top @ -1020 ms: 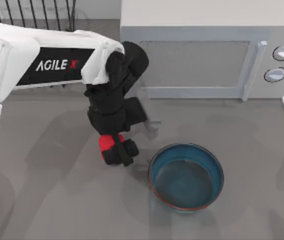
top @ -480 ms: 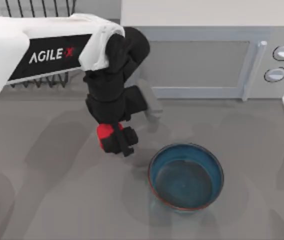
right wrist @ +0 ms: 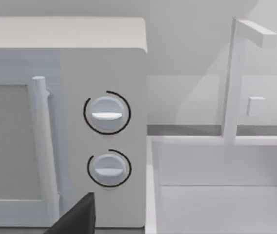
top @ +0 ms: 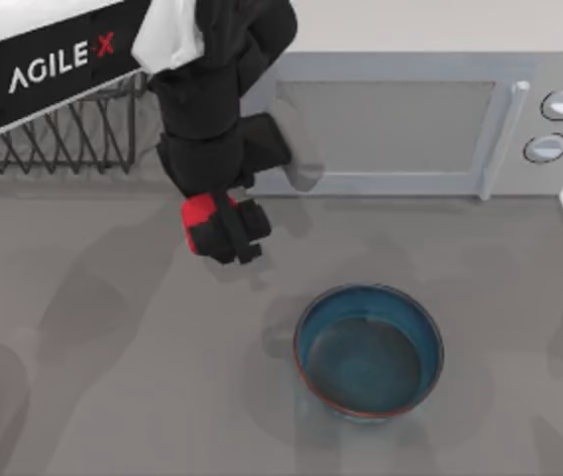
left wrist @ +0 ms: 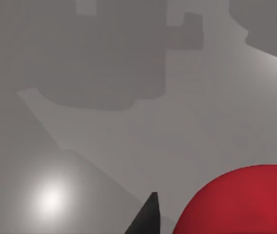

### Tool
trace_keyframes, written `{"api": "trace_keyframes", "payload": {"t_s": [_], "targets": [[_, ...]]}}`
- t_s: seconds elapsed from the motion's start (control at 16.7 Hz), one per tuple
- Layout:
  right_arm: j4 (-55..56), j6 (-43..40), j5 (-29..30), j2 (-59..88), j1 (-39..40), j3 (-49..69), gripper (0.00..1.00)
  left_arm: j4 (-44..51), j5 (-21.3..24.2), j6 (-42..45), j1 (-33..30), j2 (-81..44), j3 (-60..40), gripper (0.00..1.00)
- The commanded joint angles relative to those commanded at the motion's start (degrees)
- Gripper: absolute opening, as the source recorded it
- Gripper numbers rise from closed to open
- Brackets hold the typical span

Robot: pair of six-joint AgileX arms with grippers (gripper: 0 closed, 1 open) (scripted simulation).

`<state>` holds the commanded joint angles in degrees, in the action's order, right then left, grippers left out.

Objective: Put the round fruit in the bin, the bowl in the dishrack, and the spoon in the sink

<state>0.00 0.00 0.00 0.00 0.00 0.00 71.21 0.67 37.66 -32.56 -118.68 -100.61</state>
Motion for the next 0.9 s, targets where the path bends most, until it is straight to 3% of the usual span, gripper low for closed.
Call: {"api": "trace_keyframes", "payload": {"t_s": [0.3, 0.48, 0.9], "targets": [[0.0, 0.0, 0.0, 0.0, 0.0, 0.0, 1.0, -0.11, -0.07, 0.64, 0.24, -0.11, 0.21, 0.0], [0.0, 0.0, 0.0, 0.0, 0.0, 0.0, 1.0, 0.23, -0.43, 5.65, 1.53, 0.97, 1.09, 0.0], [0.0, 0.0, 0.0, 0.0, 0.0, 0.0, 1.0, 1.81, -2.62, 36.09, 9.6, 8.11, 6.97, 0.0]]}}
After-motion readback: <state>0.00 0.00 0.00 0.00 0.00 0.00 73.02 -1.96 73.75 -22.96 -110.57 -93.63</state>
